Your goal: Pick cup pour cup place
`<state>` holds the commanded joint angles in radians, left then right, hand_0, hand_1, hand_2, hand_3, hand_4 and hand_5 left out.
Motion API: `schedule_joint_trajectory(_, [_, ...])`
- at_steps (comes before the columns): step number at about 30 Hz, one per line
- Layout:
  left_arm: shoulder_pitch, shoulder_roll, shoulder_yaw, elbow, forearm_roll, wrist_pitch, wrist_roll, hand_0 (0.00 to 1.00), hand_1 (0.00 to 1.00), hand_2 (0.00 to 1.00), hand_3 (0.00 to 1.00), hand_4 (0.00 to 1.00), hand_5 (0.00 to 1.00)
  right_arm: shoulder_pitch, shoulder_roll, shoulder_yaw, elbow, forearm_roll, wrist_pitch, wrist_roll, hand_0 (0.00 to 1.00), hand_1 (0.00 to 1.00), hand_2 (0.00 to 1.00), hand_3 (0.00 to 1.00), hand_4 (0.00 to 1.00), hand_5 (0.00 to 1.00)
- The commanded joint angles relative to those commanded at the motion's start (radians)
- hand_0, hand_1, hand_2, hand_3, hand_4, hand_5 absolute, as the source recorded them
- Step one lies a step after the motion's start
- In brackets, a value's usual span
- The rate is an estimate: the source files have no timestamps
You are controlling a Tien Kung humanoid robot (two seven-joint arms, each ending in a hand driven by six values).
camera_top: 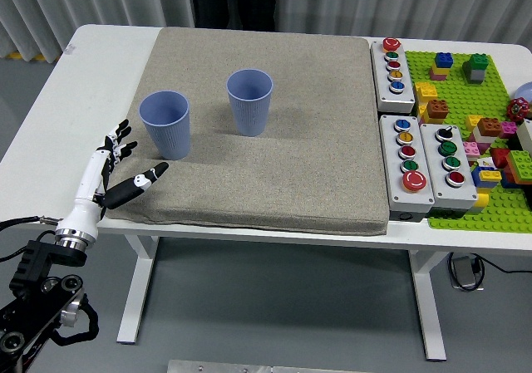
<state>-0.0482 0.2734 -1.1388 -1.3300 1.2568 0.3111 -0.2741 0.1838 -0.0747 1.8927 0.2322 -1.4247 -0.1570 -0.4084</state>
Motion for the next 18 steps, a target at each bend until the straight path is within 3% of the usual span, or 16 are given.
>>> schedule_joint_trajectory(18, [-0.11, -0.013, 0.039, 0.113, -0.025, -0.006, -0.005, 0.869, 0.883, 0.998, 0.998, 0.985, 0.409, 0.012, 0.002, -0.007, -0.001, 0.016, -0.006, 0.008, 0.693, 0.658, 0.608, 0.627, 0.002, 0.312])
